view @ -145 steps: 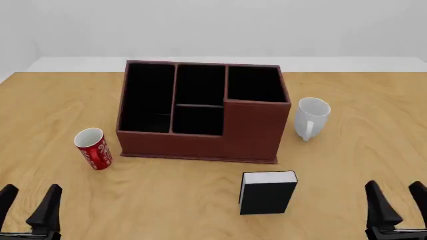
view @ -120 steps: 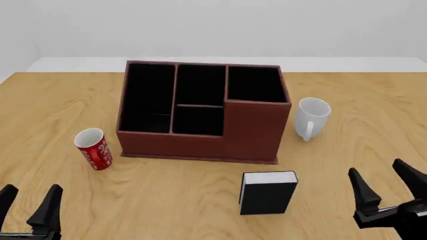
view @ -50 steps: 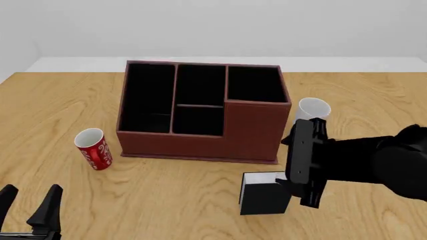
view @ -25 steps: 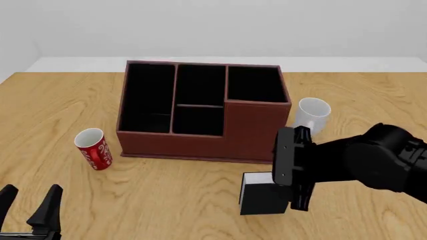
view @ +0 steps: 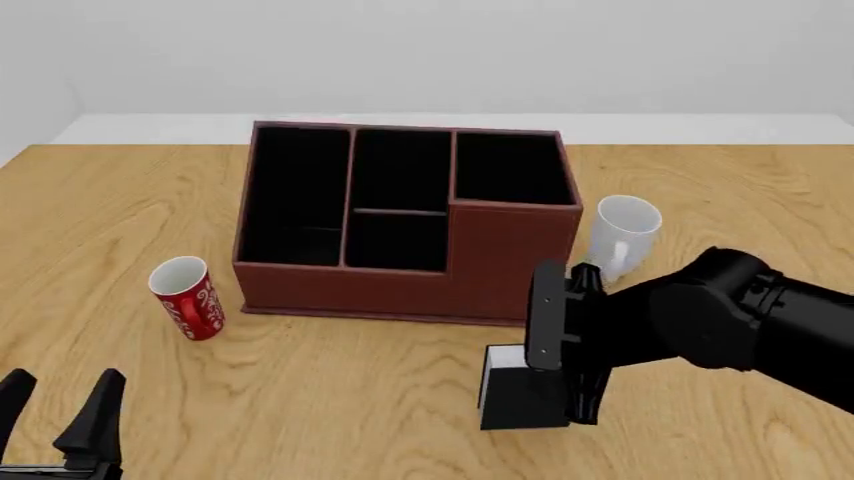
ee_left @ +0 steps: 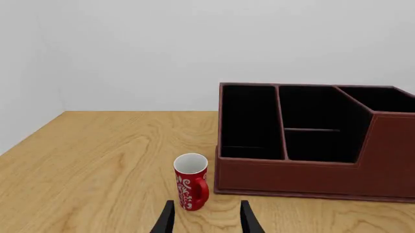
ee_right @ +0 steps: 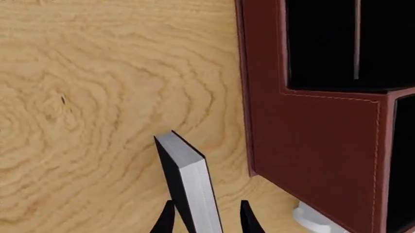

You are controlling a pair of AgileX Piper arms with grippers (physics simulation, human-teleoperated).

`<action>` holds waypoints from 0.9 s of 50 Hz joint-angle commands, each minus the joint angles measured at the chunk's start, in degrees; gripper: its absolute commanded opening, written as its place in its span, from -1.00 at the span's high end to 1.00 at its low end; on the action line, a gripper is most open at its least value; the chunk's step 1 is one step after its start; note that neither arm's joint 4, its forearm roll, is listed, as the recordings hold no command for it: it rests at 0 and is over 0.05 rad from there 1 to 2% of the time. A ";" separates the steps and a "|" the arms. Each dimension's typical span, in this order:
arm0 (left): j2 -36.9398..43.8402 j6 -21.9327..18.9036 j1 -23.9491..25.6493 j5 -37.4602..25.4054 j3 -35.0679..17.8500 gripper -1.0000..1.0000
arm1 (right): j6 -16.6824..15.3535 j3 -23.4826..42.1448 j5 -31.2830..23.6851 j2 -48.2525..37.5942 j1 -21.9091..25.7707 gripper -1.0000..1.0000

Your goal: Pick up the book and place it in the right compartment of the caddy.

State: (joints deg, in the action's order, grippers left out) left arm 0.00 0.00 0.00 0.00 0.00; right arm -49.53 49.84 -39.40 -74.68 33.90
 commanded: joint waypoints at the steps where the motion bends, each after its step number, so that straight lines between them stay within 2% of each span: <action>1: 0.00 0.00 0.00 0.00 0.00 -1.00 | 1.32 -0.10 0.86 -2.27 0.71 -1.00; 15: 0.00 0.00 0.00 0.00 0.00 -1.00 | 3.60 -1.27 3.63 -5.31 1.86 -1.00; 27: 0.00 0.00 0.00 0.00 0.00 -1.00 | 5.48 -4.93 7.67 -8.15 1.52 -1.00; 28: 0.00 0.00 0.00 0.00 0.00 -1.00 | 6.70 -4.86 7.58 -7.93 2.21 1.00; 29: 0.00 0.00 0.00 0.00 0.00 -1.00 | 7.74 -5.60 7.44 -7.82 3.34 1.00; 31: 0.00 0.00 0.00 0.00 0.00 -1.00 | 6.75 -5.97 8.33 -8.01 2.36 1.00; 36: 0.00 0.00 0.00 0.00 0.00 -1.00 | 8.39 -6.79 7.59 -6.05 4.17 1.00; 45: 0.00 0.00 0.00 0.00 0.00 -1.00 | 6.31 -6.45 1.41 1.68 6.47 1.00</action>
State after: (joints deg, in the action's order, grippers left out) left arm 0.00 0.00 0.00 0.00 0.00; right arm -44.23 44.07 -34.55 -76.86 38.75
